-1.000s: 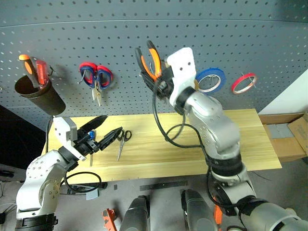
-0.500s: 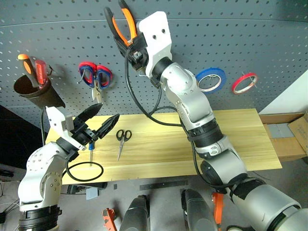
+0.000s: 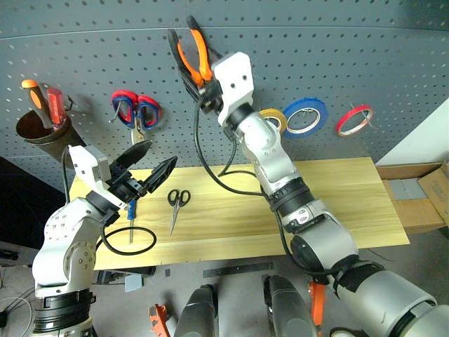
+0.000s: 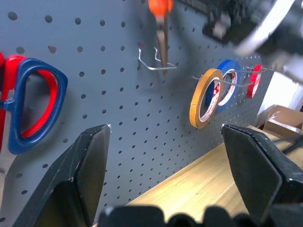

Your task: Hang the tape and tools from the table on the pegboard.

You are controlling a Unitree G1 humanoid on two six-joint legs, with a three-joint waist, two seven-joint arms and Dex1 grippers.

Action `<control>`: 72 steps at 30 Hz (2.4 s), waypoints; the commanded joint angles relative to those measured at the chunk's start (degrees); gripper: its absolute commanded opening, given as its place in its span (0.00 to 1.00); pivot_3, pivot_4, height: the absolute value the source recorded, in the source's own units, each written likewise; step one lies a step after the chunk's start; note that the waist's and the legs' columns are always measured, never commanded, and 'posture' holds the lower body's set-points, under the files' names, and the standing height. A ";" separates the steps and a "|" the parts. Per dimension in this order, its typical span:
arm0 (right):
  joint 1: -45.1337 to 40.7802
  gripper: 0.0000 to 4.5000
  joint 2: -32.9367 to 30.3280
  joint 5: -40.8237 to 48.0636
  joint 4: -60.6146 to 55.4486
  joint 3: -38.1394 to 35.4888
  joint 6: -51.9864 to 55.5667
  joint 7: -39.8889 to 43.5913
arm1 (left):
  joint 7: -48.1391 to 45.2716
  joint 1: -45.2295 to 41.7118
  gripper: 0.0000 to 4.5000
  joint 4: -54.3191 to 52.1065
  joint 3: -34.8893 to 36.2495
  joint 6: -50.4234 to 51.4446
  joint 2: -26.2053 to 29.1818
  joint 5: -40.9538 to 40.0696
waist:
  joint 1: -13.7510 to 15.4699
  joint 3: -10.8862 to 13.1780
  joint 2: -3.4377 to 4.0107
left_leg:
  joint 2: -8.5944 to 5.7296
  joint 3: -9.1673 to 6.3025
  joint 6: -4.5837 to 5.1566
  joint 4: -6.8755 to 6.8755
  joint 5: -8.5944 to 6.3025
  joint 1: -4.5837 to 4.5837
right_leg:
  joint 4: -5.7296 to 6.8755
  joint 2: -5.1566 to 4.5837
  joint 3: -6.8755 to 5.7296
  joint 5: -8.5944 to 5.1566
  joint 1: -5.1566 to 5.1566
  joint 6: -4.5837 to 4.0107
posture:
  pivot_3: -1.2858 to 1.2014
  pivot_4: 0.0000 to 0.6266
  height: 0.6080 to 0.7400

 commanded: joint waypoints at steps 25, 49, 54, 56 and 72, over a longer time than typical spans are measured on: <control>7.28 0.99 -2.32 -6.62 -17.17 1.43 13.59 -5.52 | 1.81 -0.31 0.89 2.34 -1.04 -2.05 -0.91 4.86 | 0.26 -0.01 -0.02 | 0.27 0.03 -0.21 0.08 0.15 0.03 | 0.10 0.38 -0.03 0.27 -0.04 -0.37 | 0.52 0.35 1.00; 30.93 1.00 -20.63 26.31 -72.81 0.32 72.52 18.03 | 13.70 5.32 0.99 1.97 -9.11 18.29 2.42 16.11 | 0.12 -0.01 -0.02 | 0.38 -0.01 -0.03 0.01 0.02 0.05 | 0.00 0.53 -0.02 0.29 -0.01 -0.41 | 0.50 0.39 1.00; 32.09 1.00 -22.33 27.73 -73.24 3.18 78.13 16.75 | 21.11 2.00 0.99 6.09 -13.01 27.70 2.68 22.83 | 0.02 -0.01 -0.02 | 0.38 -0.01 -0.02 0.02 0.02 0.07 | 0.05 0.55 -0.03 0.29 -0.02 -0.41 | 0.50 0.41 1.00; 32.09 1.00 -22.45 27.78 -73.32 4.40 79.41 16.20 | 22.11 0.37 0.99 8.43 -15.06 29.95 2.70 24.80 | 0.07 -0.01 -0.02 | 0.38 -0.03 -0.02 0.05 0.03 0.08 | 0.07 0.57 -0.07 0.29 0.02 -0.41 | 0.50 0.41 1.00; 31.68 1.00 -21.20 26.82 -75.20 11.38 83.70 11.88 | 24.33 -12.92 0.96 32.07 -16.97 28.61 -3.89 28.65 | 0.01 0.02 -0.07 | 0.37 -0.06 -0.02 0.06 0.03 0.06 | 0.03 0.56 -0.08 0.29 0.03 -0.40 | 0.48 0.47 1.00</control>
